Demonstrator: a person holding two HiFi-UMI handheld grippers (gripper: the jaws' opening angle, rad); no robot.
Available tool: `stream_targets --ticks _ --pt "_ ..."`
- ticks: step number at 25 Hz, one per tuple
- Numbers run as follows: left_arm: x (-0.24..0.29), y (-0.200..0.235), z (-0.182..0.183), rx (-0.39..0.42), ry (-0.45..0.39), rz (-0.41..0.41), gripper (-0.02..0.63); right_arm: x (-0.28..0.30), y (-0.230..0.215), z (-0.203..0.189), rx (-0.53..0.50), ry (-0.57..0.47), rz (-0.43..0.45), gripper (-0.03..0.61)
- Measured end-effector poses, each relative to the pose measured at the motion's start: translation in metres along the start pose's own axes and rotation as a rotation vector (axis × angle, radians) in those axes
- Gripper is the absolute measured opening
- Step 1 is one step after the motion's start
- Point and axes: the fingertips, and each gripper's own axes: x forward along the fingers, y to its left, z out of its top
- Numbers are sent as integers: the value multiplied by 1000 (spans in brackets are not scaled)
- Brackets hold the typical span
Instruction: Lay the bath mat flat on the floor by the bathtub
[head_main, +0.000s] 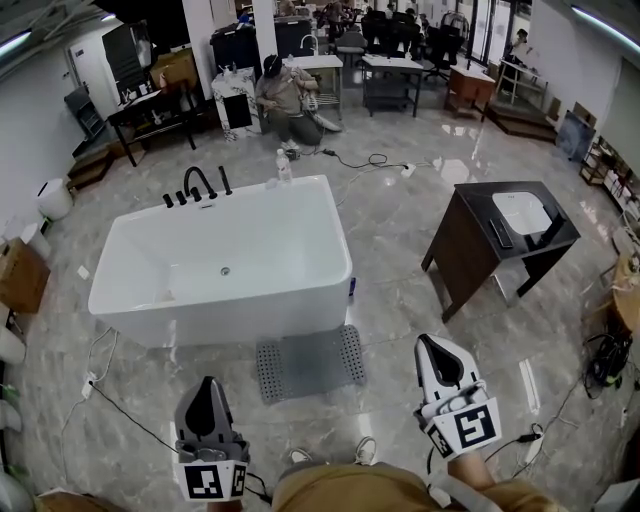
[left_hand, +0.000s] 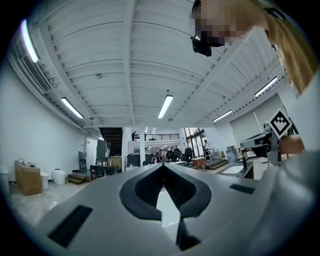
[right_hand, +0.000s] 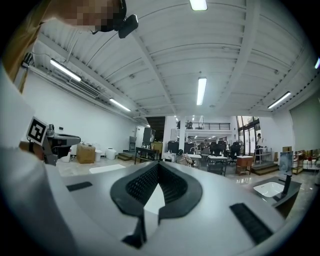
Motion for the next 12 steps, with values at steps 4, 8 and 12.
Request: stream_targets --ticks 4,8,12 --pt "-1 5 -4 -14 9 6 3 2 2 4 1 -7 -3 3" --pt "4 11 -7 -30 4 10 3 6 4 4 -5 -4 -6 3" --pt "10 11 -7 -16 -3 -6 3 9 5 5 -9 -7 -13 3"
